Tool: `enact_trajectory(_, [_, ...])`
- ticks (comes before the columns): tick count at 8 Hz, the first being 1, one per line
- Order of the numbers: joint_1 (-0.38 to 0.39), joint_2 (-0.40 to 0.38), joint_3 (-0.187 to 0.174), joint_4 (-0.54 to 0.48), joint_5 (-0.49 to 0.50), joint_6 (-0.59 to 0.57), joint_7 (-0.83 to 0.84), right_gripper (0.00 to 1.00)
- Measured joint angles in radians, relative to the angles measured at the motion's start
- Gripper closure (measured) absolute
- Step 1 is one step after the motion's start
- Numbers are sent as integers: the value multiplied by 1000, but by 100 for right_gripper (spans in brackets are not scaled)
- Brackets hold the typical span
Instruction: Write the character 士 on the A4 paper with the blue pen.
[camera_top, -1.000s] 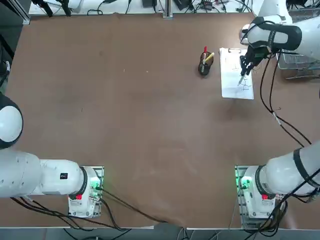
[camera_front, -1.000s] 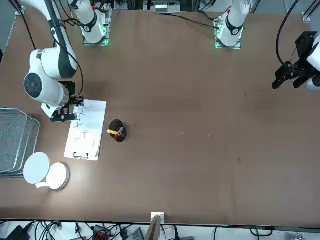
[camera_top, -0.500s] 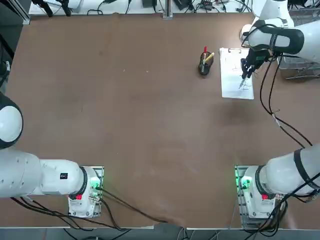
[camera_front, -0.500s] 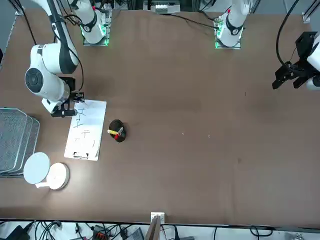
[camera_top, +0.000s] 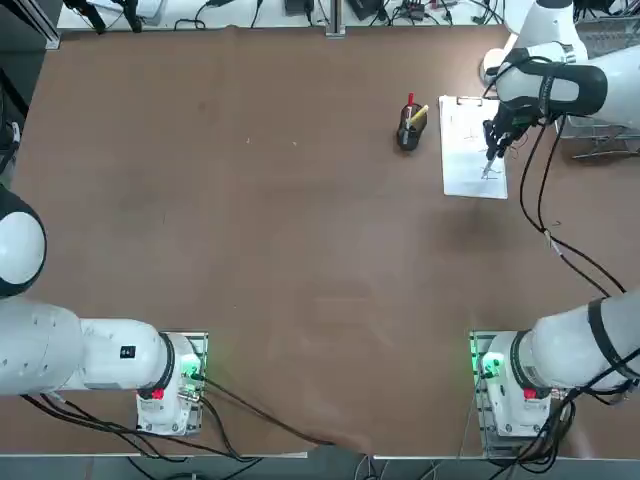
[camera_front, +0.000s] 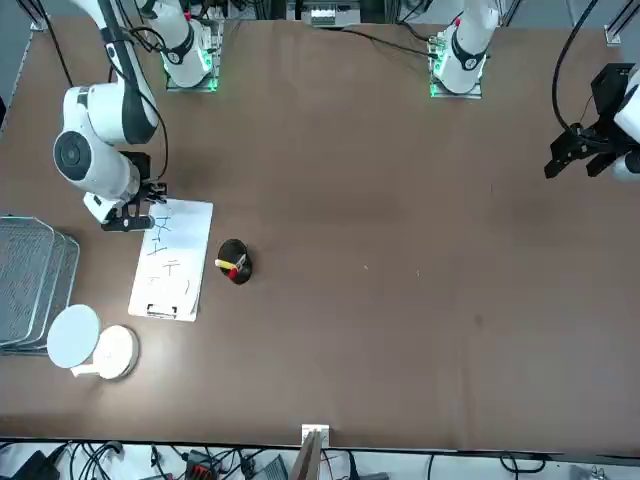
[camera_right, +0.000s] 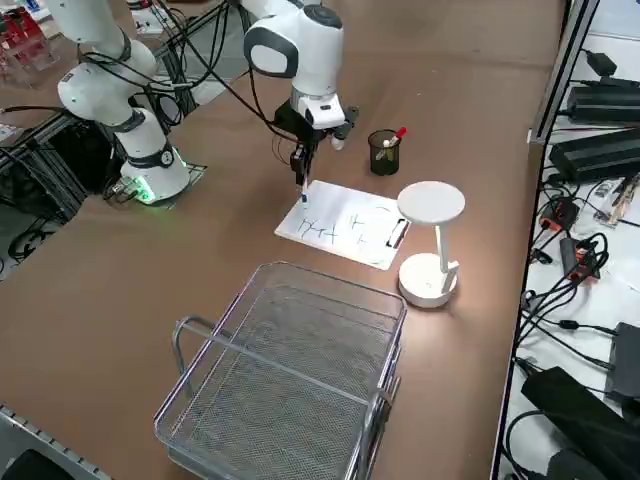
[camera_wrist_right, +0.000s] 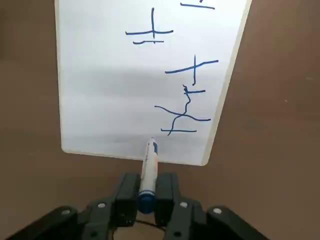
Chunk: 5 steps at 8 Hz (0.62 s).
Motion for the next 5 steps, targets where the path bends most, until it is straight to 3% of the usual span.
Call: enact_trajectory(5, [0,8,1,-8,-2,25,13,80])
